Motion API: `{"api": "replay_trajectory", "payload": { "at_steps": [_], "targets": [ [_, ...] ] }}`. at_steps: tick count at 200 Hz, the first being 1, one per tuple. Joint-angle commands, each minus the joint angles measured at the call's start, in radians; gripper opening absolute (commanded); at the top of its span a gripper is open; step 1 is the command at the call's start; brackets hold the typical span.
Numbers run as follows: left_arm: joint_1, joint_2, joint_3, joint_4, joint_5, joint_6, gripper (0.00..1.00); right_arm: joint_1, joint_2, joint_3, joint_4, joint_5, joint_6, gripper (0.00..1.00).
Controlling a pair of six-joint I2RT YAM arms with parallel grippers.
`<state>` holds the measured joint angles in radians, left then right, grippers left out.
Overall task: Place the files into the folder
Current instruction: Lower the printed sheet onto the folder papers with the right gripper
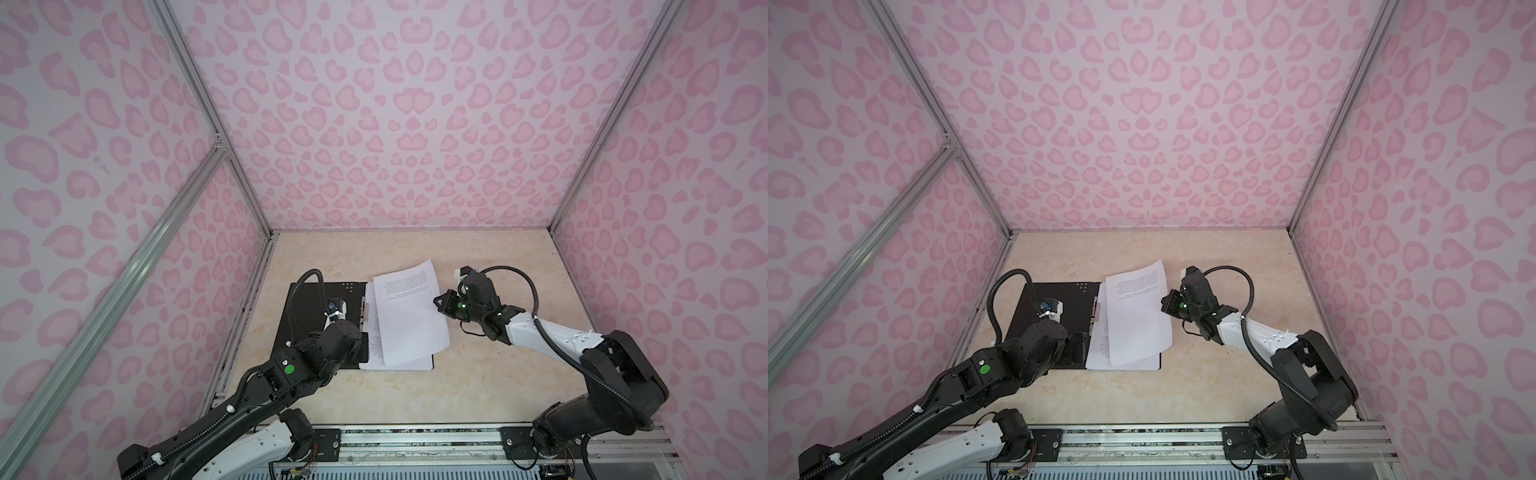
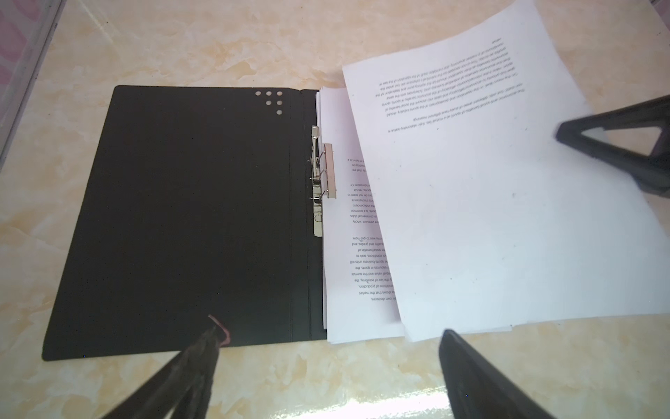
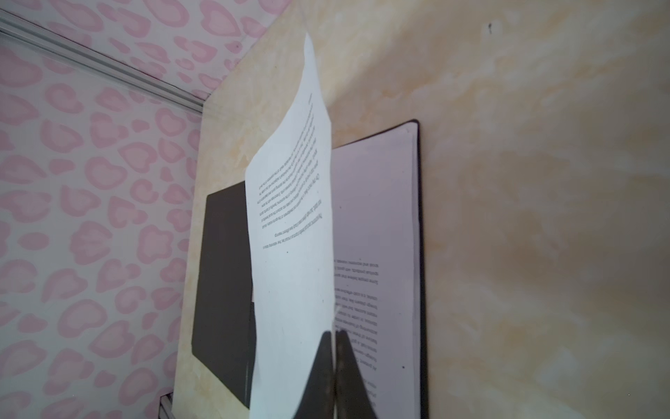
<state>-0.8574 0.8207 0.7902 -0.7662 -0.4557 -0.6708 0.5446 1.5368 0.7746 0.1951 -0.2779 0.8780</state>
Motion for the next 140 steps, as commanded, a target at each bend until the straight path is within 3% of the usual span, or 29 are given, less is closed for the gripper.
{"api": "replay_trajectory", "payload": {
  "at_steps": [1,48,140],
  "targets": [
    [0.006,0.008,0.007,0.008,0.031,-0.021,0.96,0.025,0.056,-0.049,0.207,0.087,0.009,0.0],
    [0.013,0.017,-0.001,0.011,0.052,-0.027,0.96,0.076,0.063,-0.097,0.266,0.183,0.052,0.0],
    [0.016,0.043,-0.009,0.035,0.097,-0.032,0.96,0.176,0.17,-0.077,0.366,0.218,0.184,0.0]
  ]
}}
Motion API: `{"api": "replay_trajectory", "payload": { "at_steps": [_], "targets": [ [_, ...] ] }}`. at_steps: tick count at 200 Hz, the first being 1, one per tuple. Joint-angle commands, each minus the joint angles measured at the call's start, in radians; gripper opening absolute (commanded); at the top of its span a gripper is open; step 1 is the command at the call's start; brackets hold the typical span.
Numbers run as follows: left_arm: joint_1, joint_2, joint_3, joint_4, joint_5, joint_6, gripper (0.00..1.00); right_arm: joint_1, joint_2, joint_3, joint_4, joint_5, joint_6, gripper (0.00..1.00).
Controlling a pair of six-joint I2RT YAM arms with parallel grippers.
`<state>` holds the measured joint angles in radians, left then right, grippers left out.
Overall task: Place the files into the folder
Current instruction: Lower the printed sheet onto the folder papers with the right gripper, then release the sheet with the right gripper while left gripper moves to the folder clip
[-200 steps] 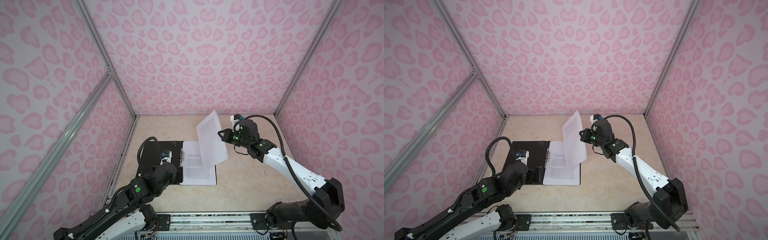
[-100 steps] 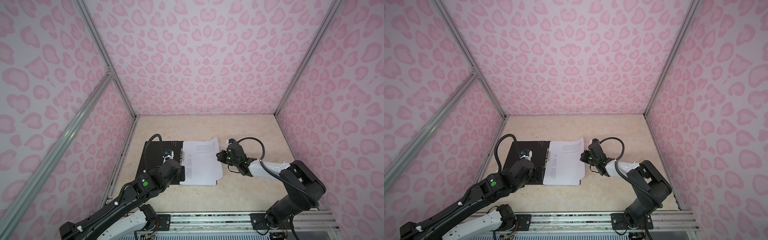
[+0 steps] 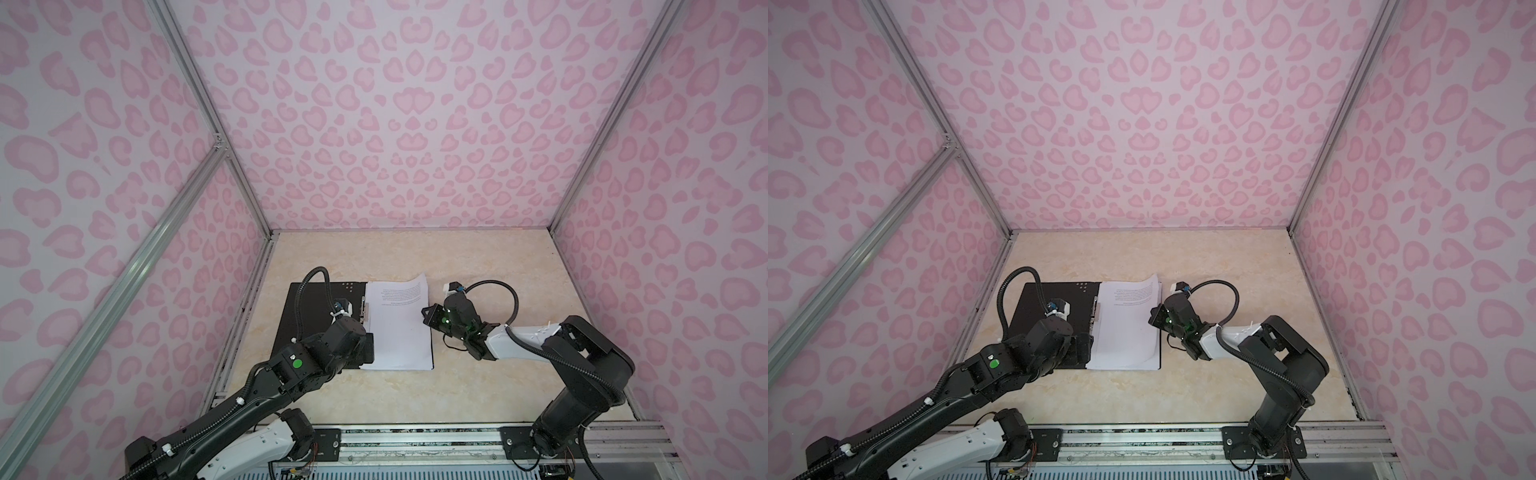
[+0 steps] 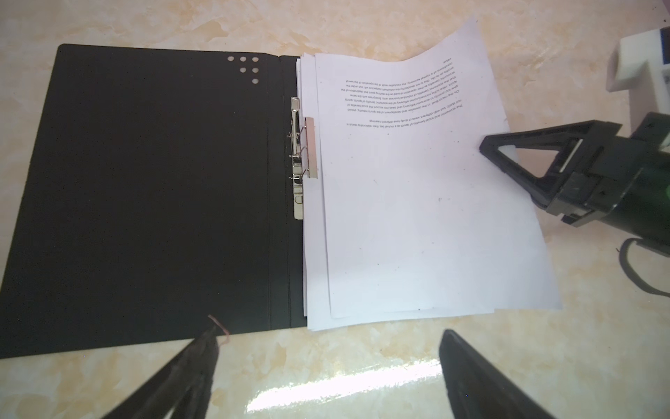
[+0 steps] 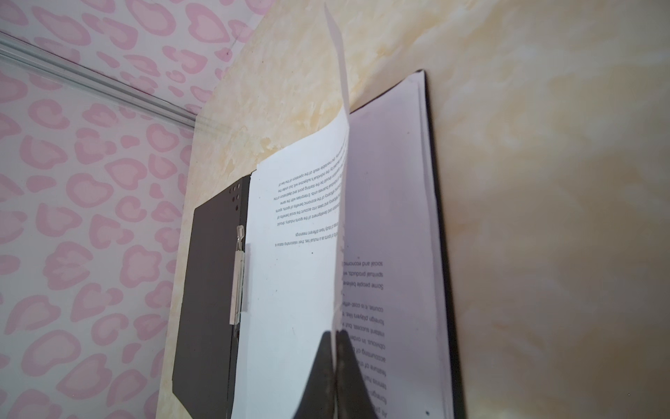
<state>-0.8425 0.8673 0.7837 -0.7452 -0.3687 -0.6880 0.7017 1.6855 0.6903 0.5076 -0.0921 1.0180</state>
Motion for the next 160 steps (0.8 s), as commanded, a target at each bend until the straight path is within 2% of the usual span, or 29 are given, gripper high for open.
{"api": "replay_trajectory", "payload": {
  "at_steps": [1,135,147,160],
  "targets": [
    [0.001,-0.004,-0.003,0.014,0.009,-0.015,0.96,0.02,0.021,0.009,0.055,0.033,0.045,0.0],
    [0.003,-0.004,-0.01,0.025,0.027,-0.021,0.96,0.05,0.044,0.0,0.072,0.051,0.08,0.0],
    [0.002,0.002,-0.008,0.028,0.031,-0.022,0.96,0.052,0.045,0.0,0.073,0.049,0.08,0.05],
    [0.003,0.011,-0.003,0.031,0.035,-0.025,0.96,0.051,0.043,-0.004,0.071,0.054,0.083,0.16]
  ]
}}
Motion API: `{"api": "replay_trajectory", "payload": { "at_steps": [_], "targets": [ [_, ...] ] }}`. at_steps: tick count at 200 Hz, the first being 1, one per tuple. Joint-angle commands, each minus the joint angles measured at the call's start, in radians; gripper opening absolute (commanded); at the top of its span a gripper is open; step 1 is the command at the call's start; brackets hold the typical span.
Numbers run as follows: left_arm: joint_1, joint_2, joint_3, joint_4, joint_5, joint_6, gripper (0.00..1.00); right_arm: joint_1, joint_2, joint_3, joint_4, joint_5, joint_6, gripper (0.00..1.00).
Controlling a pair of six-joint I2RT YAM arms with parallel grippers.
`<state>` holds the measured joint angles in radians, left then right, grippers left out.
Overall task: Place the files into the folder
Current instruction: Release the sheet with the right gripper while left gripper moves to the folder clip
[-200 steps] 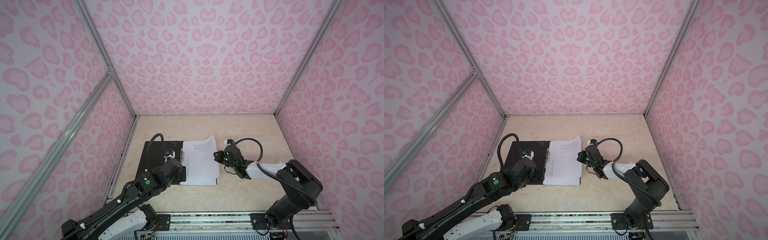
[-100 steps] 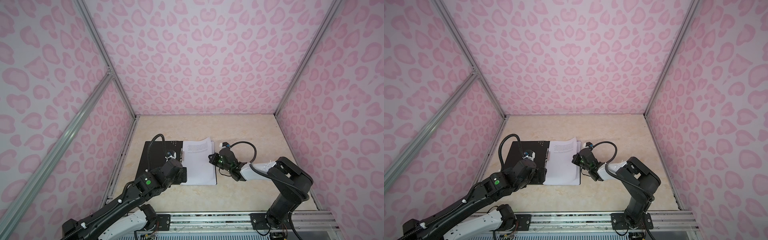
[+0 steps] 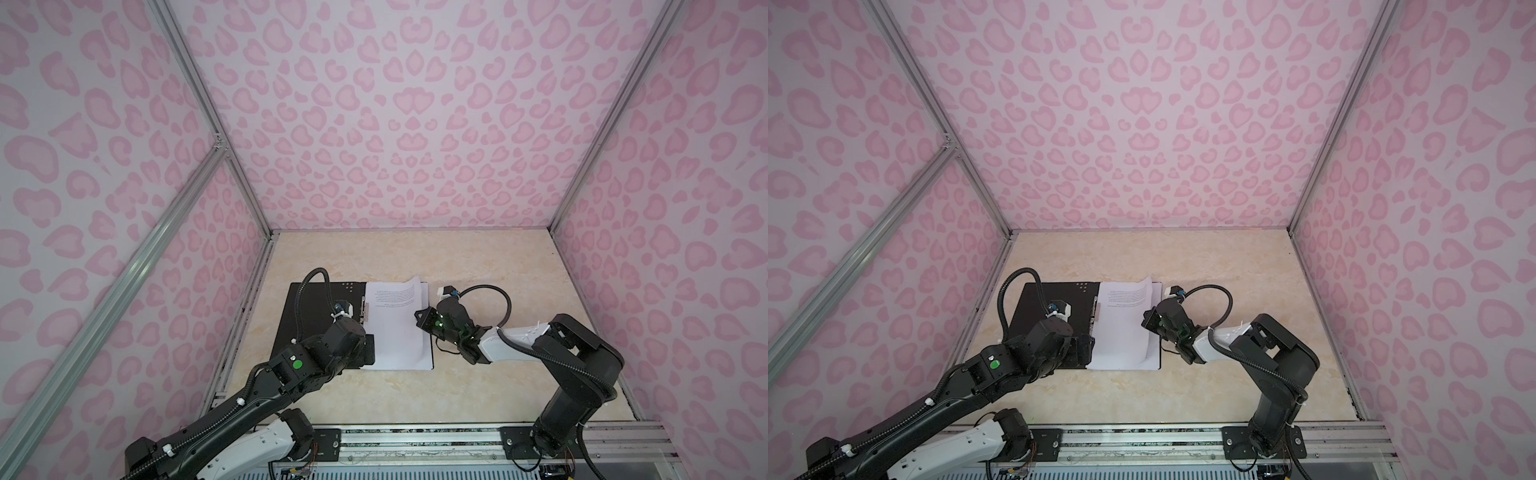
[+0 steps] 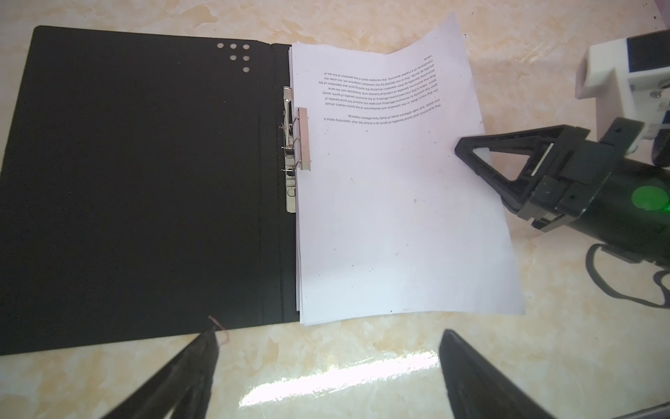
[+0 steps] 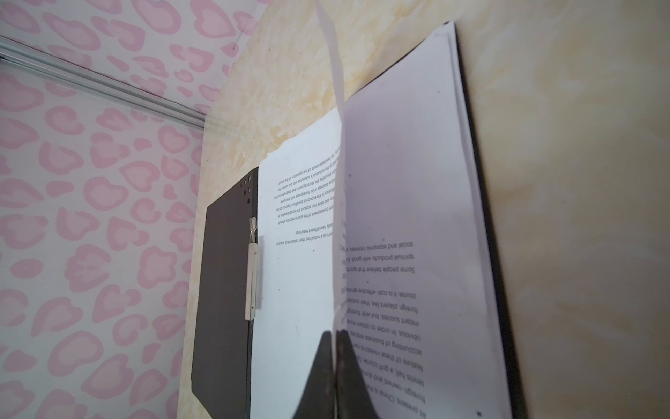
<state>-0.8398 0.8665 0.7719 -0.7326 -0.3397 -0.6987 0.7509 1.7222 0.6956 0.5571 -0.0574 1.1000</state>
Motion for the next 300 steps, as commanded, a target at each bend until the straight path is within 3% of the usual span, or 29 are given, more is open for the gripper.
{"api": "replay_trajectory", "payload": {
  "at_steps": [1,36,57,129,156,172,185,193,234,300],
  "targets": [
    [0.001,0.012,0.01,0.018,0.006,-0.014,0.96,0.003,0.006,-0.011,0.022,0.019,0.001,0.16],
    [0.016,0.056,0.025,0.027,0.019,-0.041,0.96,0.014,-0.047,-0.037,-0.015,0.089,-0.012,0.5],
    [0.081,0.084,0.032,0.061,0.097,-0.062,0.96,0.02,-0.087,-0.026,-0.06,0.113,-0.044,0.67],
    [0.43,0.243,0.036,0.212,0.359,-0.063,1.0,-0.001,-0.188,0.012,-0.35,0.207,-0.092,0.89],
    [0.497,0.355,0.049,0.269,0.358,-0.078,0.77,-0.037,-0.215,-0.008,-0.358,0.17,-0.122,0.89],
    [0.522,0.446,0.07,0.302,0.371,-0.08,0.49,-0.061,-0.232,-0.019,-0.359,0.138,-0.139,0.89],
    [0.543,0.521,0.098,0.306,0.382,-0.083,0.17,-0.082,-0.247,-0.025,-0.36,0.114,-0.16,0.89],
    [0.556,0.566,0.114,0.304,0.384,-0.082,0.06,-0.092,-0.257,-0.028,-0.365,0.101,-0.172,0.89],
    [0.585,0.723,0.171,0.357,0.391,-0.074,0.03,-0.151,-0.293,-0.049,-0.369,0.026,-0.229,0.96],
    [0.586,0.871,0.211,0.406,0.423,-0.062,0.03,-0.224,-0.317,-0.064,-0.366,-0.079,-0.284,0.96]
  ]
}}
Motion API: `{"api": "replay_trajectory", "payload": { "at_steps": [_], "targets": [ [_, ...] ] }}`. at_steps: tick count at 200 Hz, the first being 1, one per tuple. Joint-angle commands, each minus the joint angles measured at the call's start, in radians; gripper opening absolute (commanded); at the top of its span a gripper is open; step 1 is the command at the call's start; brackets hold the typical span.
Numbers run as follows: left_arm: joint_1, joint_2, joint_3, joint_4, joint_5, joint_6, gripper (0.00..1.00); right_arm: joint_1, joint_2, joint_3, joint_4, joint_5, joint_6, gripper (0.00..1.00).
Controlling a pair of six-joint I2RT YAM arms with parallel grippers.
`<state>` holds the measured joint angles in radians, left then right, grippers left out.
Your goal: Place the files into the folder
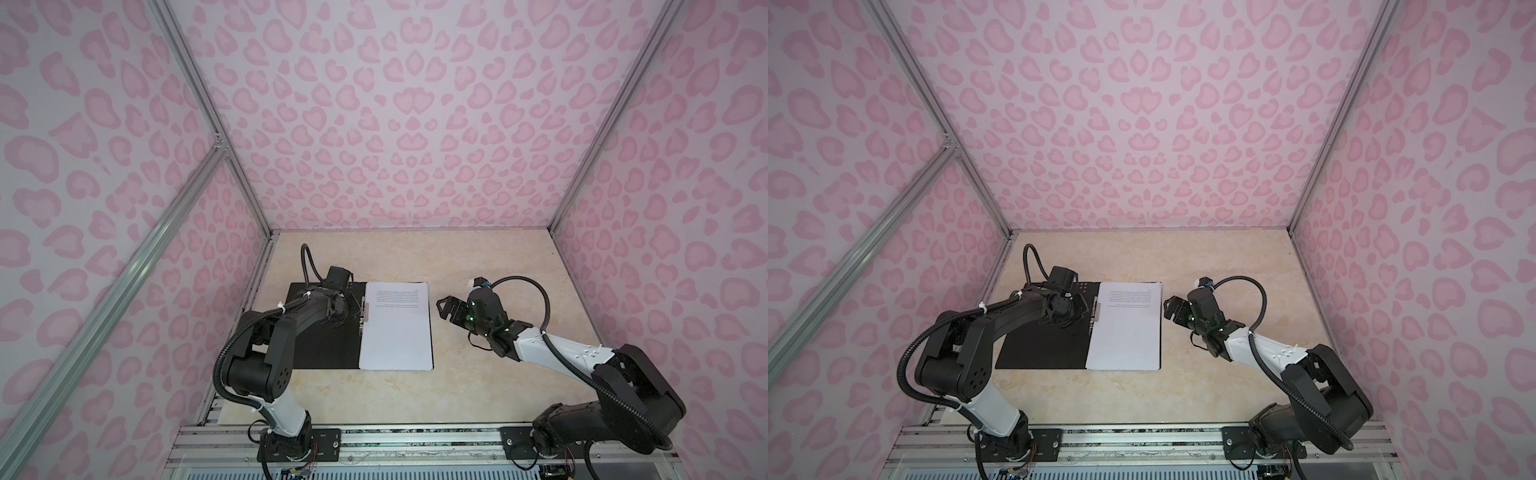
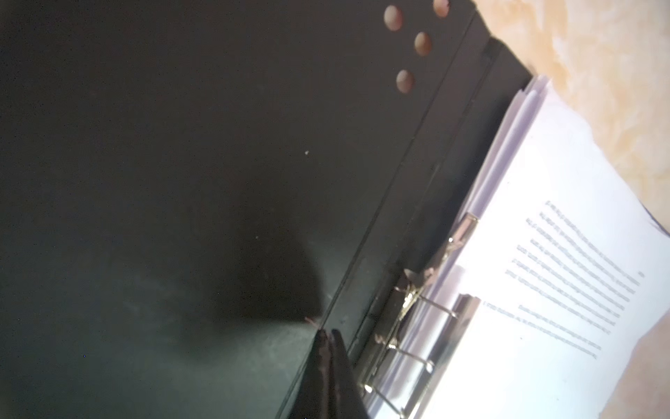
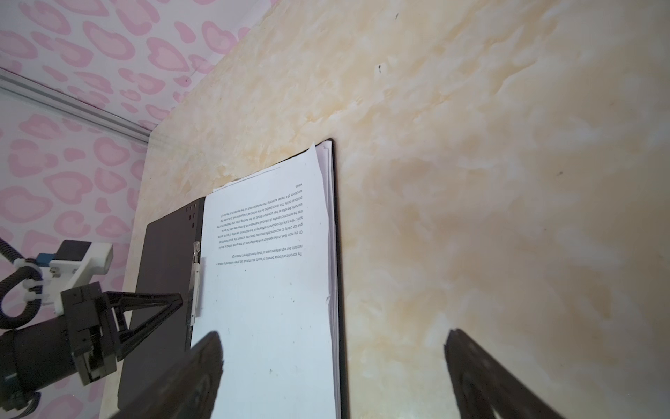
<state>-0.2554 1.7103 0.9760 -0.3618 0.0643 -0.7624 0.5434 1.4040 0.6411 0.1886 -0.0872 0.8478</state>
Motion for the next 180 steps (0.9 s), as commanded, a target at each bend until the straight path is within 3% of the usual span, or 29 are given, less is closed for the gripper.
{"api": "replay_trajectory", "payload": {
  "at_steps": [1,38,113,144,180],
  "targets": [
    [0.002,0.028,0.007,0.037,0.021,0.002,0.03,-0.017,0.001,-0.01,0.003,-0.05,-0.032,0.96],
    [-0.01,0.063,-0.02,0.104,0.091,0.014,0.03,-0.048,0.022,-0.023,0.03,-0.09,-0.025,0.96],
    [-0.1,0.032,-0.039,0.11,0.121,-0.013,0.03,-0.093,0.099,0.005,0.029,-0.134,-0.038,0.96],
    [-0.143,0.059,-0.014,0.118,0.132,-0.045,0.03,-0.132,0.191,0.087,-0.085,-0.152,-0.054,0.96],
    [-0.159,0.086,-0.005,0.133,0.143,-0.068,0.03,-0.14,0.251,0.105,-0.046,-0.171,-0.025,0.96]
  ]
}}
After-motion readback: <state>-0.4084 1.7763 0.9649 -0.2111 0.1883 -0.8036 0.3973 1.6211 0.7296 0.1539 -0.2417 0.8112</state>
